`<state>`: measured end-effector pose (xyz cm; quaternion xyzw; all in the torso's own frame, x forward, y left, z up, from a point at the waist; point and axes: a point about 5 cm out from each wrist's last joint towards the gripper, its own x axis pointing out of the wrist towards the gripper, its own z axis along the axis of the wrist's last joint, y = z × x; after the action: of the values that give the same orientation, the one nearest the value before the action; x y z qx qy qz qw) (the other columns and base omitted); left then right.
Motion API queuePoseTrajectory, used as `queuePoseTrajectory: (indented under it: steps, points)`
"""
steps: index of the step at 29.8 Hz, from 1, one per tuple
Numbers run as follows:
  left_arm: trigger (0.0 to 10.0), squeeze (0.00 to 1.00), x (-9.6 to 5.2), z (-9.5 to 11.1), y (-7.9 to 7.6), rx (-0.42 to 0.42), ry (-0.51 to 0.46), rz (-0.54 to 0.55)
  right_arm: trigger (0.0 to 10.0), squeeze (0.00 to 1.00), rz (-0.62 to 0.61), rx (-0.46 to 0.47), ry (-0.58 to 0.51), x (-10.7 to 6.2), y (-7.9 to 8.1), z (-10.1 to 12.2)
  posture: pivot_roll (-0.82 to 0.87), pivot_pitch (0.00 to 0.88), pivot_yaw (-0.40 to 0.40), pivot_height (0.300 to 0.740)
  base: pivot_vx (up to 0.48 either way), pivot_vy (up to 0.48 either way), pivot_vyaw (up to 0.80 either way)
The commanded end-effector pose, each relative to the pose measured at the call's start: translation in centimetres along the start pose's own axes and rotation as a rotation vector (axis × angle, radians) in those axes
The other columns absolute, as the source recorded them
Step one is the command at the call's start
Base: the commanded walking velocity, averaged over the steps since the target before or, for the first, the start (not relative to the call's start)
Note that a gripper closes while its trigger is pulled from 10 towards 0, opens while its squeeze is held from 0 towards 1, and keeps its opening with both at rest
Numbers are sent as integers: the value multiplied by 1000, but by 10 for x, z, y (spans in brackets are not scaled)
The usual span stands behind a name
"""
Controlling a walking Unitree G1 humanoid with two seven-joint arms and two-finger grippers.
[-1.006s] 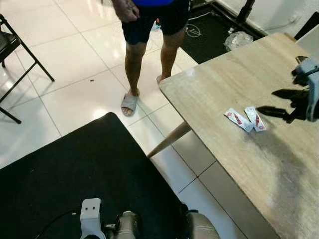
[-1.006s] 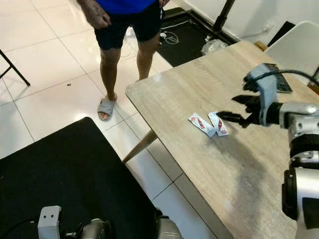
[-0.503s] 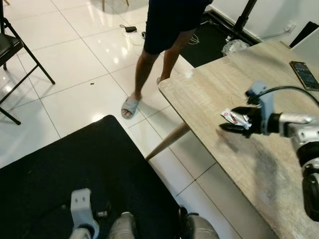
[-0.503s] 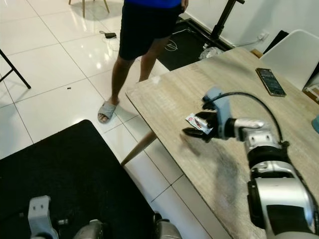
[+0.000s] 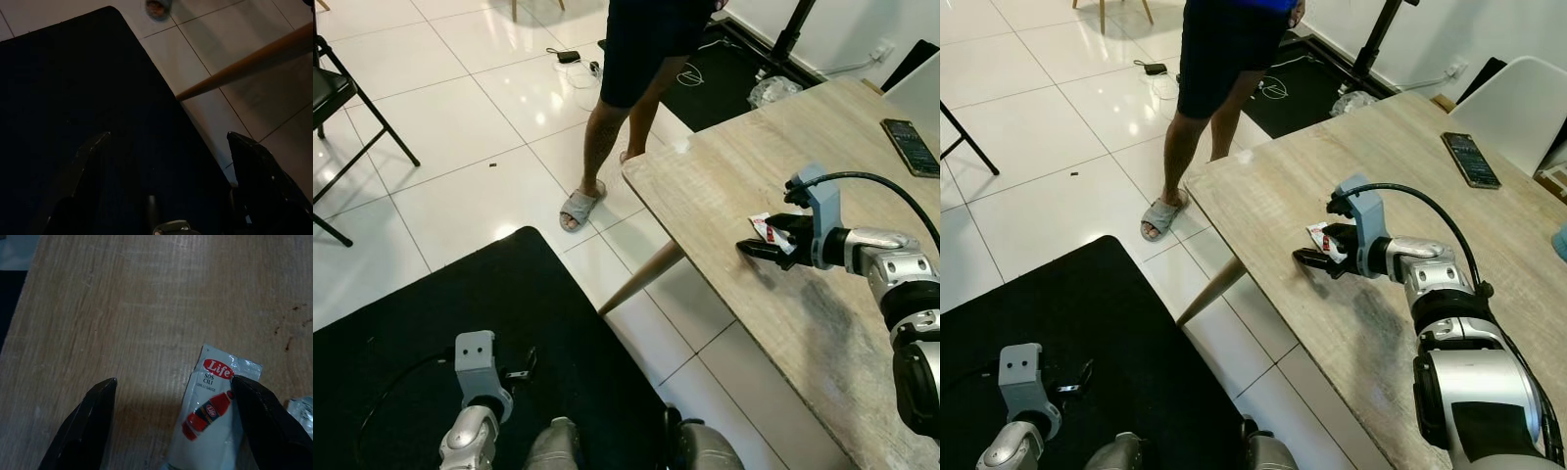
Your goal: Restocking fridge
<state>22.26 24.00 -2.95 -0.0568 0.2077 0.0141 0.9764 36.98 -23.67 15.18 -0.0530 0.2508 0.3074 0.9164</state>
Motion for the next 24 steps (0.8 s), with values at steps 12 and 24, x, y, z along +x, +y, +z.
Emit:
queuePoseTrajectory:
  steps: [12, 24]
  points:
    - [10000, 0, -14, -31, -10, 2, 108, -32, 10000, 0, -74, 123, -35, -24, -19, -8, 35, 174, -113, 740, 0, 0, 0]
    - [10000, 0, -15, -37, -14, 2, 141, -39, 10000, 0, -1, 182, 83, -29, -16, -29, 21, 174, -117, 740, 0, 0, 0]
